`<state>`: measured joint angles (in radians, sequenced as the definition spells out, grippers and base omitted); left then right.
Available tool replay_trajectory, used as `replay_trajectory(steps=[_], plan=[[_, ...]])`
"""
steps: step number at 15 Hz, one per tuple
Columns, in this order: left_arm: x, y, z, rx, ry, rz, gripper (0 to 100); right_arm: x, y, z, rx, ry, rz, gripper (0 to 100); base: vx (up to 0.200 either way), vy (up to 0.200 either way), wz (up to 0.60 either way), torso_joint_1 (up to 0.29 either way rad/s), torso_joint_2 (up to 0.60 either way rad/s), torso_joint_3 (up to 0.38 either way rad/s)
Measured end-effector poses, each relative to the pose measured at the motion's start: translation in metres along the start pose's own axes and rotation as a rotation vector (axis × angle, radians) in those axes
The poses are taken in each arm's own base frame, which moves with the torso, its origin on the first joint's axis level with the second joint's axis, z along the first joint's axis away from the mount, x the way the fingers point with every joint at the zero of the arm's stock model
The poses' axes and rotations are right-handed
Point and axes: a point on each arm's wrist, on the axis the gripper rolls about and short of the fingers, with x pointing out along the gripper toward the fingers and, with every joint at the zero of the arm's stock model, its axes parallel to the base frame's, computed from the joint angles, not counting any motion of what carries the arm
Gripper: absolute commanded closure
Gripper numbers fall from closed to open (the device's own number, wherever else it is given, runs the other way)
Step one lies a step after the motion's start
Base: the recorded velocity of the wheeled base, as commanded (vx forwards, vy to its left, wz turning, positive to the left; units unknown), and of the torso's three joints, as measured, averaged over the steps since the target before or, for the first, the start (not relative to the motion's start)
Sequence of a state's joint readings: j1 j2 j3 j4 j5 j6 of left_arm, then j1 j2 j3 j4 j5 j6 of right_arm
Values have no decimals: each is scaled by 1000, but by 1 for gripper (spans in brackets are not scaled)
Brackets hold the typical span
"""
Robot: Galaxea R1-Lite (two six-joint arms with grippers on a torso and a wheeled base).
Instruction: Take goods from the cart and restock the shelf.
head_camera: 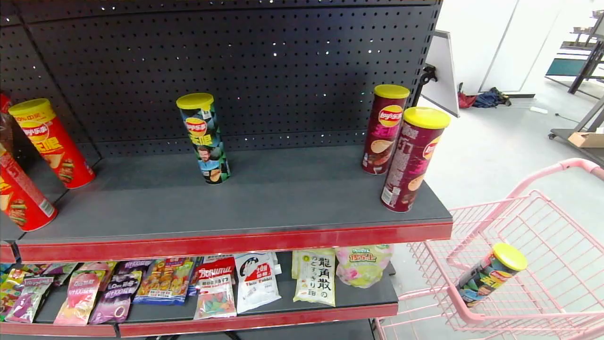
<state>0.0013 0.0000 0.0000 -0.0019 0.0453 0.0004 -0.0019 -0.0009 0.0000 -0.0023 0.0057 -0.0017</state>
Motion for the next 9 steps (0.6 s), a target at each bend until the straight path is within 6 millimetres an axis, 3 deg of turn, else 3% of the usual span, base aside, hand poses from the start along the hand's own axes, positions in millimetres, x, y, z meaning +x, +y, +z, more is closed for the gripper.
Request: replay_trajectory(steps=[9], plan=[[0, 0, 0, 0, 1, 0, 0, 0, 0, 0, 0, 0, 3, 0, 0, -200, 0, 2, 2, 1]])
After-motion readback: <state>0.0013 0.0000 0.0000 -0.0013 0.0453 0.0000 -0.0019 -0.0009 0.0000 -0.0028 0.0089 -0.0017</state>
